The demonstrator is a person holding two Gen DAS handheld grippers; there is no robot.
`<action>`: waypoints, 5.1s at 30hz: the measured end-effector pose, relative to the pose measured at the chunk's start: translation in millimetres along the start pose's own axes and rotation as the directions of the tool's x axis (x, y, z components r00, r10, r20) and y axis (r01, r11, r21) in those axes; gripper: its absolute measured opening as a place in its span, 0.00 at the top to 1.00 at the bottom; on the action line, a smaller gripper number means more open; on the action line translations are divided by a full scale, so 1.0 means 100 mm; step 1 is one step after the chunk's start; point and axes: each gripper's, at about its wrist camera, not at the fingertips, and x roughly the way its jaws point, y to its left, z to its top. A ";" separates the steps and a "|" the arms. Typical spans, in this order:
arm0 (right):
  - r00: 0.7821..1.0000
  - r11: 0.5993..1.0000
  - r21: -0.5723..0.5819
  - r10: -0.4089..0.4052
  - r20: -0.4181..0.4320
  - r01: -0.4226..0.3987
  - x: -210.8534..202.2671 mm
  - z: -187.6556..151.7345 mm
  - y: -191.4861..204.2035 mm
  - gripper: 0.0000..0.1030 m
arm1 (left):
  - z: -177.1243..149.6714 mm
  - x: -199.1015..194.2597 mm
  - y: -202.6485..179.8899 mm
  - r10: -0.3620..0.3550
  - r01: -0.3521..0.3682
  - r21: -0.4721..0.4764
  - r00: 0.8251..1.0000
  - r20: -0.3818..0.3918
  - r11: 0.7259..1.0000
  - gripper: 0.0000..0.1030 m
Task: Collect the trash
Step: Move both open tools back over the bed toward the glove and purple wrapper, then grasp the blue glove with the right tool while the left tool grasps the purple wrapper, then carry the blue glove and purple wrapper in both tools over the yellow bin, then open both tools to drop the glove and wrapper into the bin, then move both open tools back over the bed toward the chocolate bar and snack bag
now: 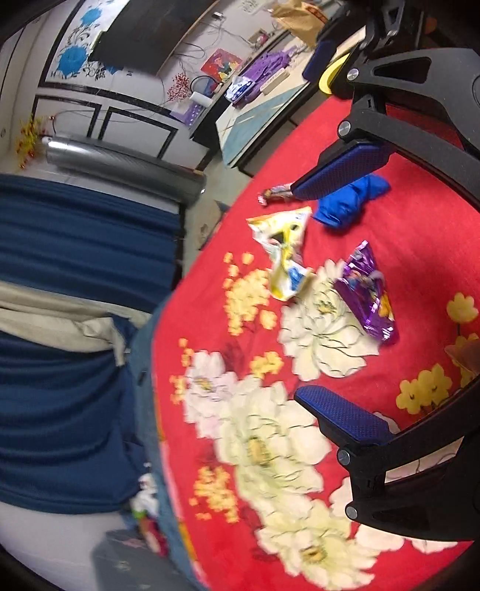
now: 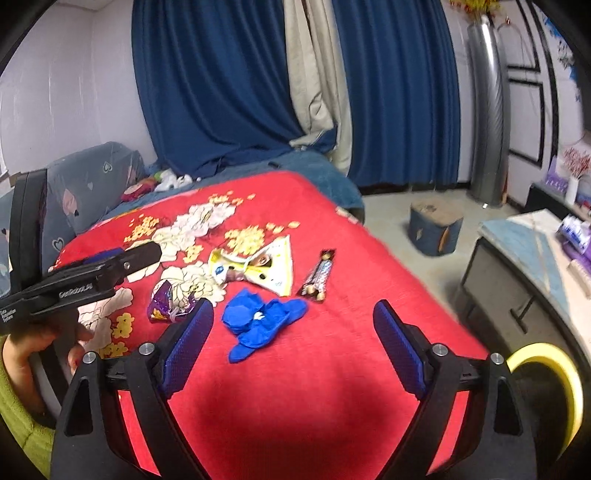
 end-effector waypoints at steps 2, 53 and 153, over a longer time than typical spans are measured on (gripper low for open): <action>0.999 1.000 0.008 0.004 -0.041 -0.003 0.18 0.00 0.01 0.25 | -0.04 0.09 0.06 -0.027 0.026 -0.023 0.999 -0.046 0.999 0.20; 0.989 0.988 0.115 0.115 -0.089 -0.105 0.18 -0.08 -0.35 0.98 | -0.01 -0.09 -0.56 -0.194 0.197 0.043 0.979 -0.060 0.979 0.88; 0.997 0.995 0.062 -0.078 0.020 0.077 -0.33 -0.04 -0.69 0.34 | 0.13 0.29 -0.83 -0.045 0.036 0.084 0.993 0.107 0.996 0.11</action>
